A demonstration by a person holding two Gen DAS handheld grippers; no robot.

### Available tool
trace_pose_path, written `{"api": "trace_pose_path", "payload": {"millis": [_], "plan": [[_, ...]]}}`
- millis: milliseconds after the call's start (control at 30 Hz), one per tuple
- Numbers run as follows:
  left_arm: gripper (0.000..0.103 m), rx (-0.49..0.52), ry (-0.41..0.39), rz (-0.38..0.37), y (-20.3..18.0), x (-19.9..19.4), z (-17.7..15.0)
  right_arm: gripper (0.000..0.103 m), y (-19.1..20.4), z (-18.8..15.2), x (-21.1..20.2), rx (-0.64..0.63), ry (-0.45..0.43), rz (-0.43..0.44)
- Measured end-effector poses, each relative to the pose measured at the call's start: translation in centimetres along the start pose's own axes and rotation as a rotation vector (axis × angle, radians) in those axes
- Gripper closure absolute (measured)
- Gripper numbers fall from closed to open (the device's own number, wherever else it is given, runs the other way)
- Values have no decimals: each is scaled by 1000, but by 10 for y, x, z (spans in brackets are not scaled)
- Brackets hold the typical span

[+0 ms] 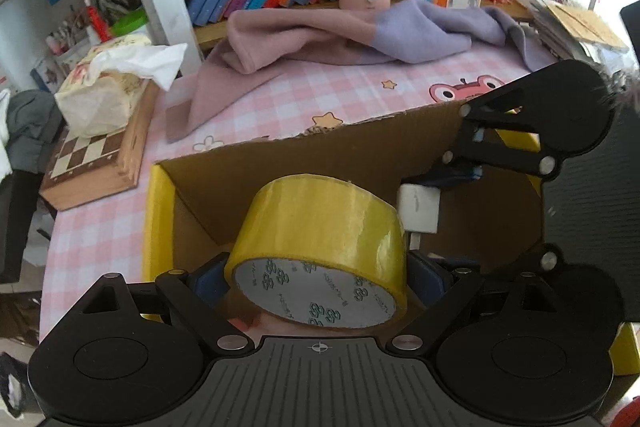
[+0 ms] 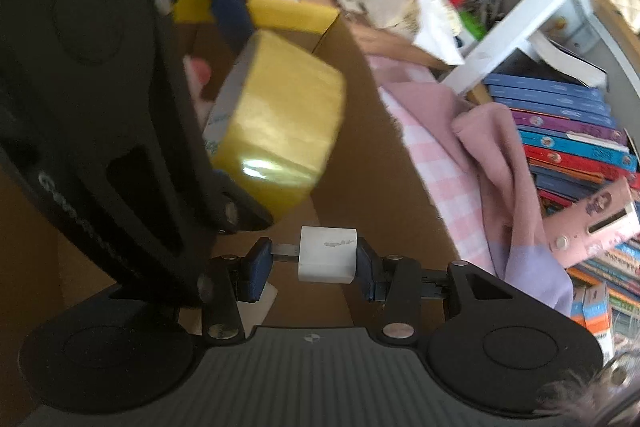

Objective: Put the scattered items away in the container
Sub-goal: 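Lower the tape roll and cube into the box and open both grippers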

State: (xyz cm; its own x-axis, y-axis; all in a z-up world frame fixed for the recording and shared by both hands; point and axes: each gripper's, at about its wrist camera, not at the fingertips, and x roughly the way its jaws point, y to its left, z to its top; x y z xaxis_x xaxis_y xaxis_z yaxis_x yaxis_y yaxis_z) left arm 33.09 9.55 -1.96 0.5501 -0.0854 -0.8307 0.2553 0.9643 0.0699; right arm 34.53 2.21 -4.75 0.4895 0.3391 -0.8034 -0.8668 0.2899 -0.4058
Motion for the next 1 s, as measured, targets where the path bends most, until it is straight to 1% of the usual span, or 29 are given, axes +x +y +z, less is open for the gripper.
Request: {"api": "trace_pose_path", "payload": {"millis": [100, 300, 333, 467, 567, 767, 1000], "plan": [[10, 20, 8, 12, -3, 3, 3, 61, 1, 0, 6, -19, 24, 15], [10, 16, 8, 19, -3, 7, 7, 60, -1, -3, 5, -10, 16, 9], [10, 14, 6, 21, -3, 7, 7, 59, -1, -3, 4, -9, 13, 4], [10, 7, -9, 29, -4, 5, 6, 45, -2, -7, -2, 8, -14, -28], [9, 11, -41, 37, -7, -3, 4, 40, -5, -8, -8, 43, -38, -24], [7, 36, -117, 46, -15, -33, 1, 39, -6, -11, -32, 115, -88, -46], [7, 55, -219, 83, -29, -77, -11, 37, -5, -18, -78, 211, -176, -103]]}}
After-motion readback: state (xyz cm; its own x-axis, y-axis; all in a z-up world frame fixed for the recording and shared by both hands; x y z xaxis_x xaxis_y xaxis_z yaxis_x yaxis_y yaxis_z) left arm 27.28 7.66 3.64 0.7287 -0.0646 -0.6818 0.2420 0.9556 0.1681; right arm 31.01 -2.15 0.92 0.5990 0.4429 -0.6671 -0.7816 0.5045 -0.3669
